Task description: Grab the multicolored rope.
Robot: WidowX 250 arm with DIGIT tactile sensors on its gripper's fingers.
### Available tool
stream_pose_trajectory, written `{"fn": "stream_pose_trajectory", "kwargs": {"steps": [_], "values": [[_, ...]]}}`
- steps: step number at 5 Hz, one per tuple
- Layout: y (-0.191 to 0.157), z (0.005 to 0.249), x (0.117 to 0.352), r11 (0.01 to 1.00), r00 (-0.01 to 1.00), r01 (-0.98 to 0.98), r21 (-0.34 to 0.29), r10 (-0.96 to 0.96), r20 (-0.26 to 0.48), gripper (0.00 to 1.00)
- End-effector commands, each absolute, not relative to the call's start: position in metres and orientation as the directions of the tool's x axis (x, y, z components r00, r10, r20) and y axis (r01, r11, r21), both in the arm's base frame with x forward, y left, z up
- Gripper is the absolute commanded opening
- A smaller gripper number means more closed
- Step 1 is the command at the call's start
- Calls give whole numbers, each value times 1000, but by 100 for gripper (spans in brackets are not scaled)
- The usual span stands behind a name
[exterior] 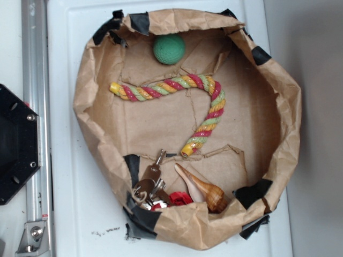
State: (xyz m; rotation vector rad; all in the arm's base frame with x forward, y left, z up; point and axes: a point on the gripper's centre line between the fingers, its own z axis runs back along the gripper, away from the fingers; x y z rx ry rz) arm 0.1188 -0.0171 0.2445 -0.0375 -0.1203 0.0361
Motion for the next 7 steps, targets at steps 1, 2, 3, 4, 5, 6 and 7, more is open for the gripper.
{"fn": "stream_pose_trajectory", "kwargs": {"steps": [1, 2, 3, 4, 5, 6, 7], "values": [[-17, 244, 119, 999, 992, -34, -40, 38, 119, 100], [-29, 215, 169, 953, 956, -287, -98, 291, 32, 100], [-21, 191, 223, 840, 852, -497, -216, 520, 62, 100], [-6, 156, 268, 677, 697, -700, -227, 717, -10, 100], [14, 106, 292, 635, 646, -755, -164, 763, -16, 100], [34, 63, 298, 596, 598, -800, -73, 801, -22, 100], [49, 34, 300, 601, 601, -799, -32, 794, -94, 100]]}}
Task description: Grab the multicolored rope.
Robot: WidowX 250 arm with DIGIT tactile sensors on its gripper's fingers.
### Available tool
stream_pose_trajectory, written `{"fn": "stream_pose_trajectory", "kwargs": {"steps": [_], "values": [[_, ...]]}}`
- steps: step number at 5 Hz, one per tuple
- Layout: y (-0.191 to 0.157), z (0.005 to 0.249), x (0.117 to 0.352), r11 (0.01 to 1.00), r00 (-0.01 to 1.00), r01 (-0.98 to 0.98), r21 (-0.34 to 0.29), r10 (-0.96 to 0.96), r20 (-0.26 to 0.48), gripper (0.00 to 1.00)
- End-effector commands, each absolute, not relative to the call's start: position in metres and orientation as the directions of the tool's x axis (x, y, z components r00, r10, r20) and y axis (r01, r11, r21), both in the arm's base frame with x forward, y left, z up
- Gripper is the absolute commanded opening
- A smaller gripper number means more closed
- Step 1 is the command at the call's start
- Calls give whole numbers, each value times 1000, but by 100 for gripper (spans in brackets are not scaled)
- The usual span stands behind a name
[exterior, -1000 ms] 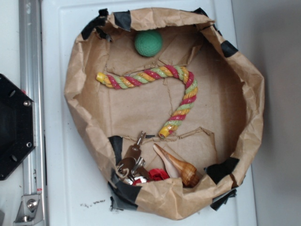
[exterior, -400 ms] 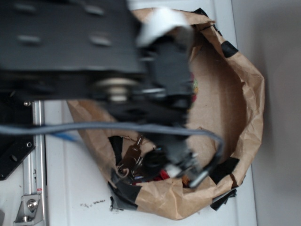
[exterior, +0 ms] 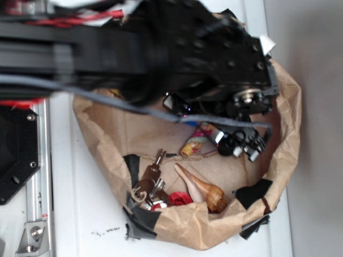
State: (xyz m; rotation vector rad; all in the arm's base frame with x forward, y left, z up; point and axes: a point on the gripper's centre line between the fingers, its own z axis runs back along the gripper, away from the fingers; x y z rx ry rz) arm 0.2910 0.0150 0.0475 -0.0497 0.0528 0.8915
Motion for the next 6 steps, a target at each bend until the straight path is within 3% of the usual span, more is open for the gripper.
{"fn": "stream_pose_trajectory", "kwargs": {"steps": [1, 2, 3, 4, 5, 6], "values": [[50, 26, 296, 612, 609, -790, -15, 783, -124, 57], [47, 26, 292, 584, 585, -810, -46, 801, -127, 0], [46, 27, 290, 573, 575, -818, -58, 808, -128, 0], [47, 42, 291, 650, 655, -755, -85, 749, -100, 0], [43, 91, 289, 813, 825, -552, -185, 564, 21, 0], [47, 142, 286, 901, 907, -391, -189, 412, 88, 0]]}}
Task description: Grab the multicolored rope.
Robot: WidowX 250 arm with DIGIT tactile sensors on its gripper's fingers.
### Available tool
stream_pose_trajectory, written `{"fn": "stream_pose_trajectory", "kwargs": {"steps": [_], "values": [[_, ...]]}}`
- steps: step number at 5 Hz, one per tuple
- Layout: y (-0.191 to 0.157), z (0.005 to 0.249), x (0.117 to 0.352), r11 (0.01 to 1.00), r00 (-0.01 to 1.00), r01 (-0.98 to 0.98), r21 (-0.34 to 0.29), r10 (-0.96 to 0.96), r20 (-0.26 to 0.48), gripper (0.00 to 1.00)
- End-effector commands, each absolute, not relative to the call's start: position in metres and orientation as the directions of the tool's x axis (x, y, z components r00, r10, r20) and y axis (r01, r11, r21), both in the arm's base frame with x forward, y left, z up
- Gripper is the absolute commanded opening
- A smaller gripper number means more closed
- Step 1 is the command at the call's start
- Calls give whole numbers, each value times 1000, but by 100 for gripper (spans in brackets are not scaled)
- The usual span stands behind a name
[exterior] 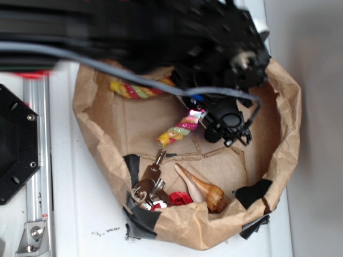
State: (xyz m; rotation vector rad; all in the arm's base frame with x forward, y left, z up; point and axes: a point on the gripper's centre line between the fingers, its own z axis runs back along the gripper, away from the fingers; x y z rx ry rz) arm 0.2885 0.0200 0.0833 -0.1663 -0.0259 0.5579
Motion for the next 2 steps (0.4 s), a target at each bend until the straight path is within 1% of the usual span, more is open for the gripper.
{"fn": "stream_pose_trajectory", "kwargs": {"steps": [1, 2], "values": [[59, 192, 289, 929, 937, -335, -158, 347, 53, 0], [58, 192, 289, 927, 939, -340, -160, 344, 2, 0]]}}
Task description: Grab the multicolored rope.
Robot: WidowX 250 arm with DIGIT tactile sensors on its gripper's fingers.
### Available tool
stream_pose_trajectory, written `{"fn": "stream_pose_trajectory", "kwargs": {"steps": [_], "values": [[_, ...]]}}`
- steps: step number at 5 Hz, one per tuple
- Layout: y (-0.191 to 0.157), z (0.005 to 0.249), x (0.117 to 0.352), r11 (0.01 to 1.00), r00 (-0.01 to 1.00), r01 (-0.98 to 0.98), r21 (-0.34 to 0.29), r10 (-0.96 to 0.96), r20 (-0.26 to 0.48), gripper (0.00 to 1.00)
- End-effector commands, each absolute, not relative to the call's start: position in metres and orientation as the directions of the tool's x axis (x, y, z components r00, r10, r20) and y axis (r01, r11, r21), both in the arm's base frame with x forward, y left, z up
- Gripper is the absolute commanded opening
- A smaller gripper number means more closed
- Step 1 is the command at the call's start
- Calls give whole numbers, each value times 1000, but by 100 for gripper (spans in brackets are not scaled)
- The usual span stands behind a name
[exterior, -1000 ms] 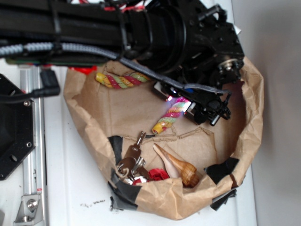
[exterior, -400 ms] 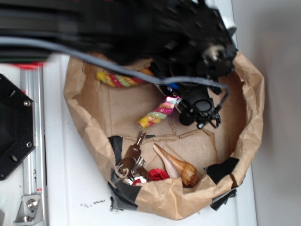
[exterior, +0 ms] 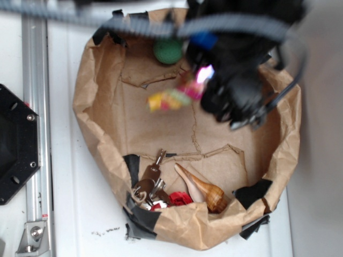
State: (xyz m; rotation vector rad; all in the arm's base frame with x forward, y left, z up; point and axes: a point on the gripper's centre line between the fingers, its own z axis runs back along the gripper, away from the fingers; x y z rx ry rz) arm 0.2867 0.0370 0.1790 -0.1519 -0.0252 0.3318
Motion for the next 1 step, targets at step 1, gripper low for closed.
{"fn": "stream_pose_trajectory", "kwargs": {"steps": [1], "values": [[50, 189, 288, 928, 935, -350, -130, 355, 14, 0]]}}
